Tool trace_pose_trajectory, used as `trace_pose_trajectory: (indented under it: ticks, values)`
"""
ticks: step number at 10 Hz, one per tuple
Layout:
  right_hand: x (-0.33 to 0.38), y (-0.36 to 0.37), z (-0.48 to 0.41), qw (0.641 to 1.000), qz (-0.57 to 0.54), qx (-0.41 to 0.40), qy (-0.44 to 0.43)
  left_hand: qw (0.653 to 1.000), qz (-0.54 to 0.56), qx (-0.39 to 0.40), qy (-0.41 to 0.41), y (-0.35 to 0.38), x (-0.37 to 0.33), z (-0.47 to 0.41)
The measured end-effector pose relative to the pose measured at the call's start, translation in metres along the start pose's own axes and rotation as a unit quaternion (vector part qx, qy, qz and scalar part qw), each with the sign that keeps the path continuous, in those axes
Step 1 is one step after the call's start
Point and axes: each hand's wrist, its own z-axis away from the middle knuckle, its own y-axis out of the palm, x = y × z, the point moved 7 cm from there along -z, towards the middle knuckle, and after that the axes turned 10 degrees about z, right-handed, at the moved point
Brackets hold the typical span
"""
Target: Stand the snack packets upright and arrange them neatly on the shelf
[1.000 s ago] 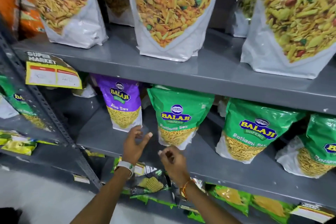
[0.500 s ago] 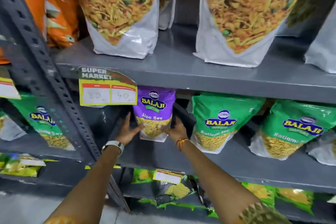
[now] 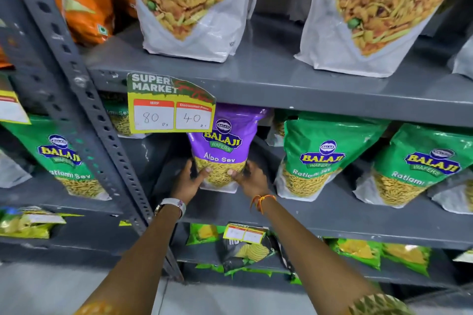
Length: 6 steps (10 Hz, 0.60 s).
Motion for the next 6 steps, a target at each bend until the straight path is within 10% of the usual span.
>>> trace_pose_trajectory:
  ticks: [4, 6]
  values:
    - [-0.002, 0.003, 0.015, 1.000, -0.002, 0.004, 0.011, 1.000, -0.009, -0.020, -0.005, 0.006, -0.026, 0.035]
    - [-0.015, -0.004, 0.044, 0.994, 0.069, -0.087, 0.007, 0.969, -0.036, -0.205, 0.131, 0.007, -0.048, 0.075]
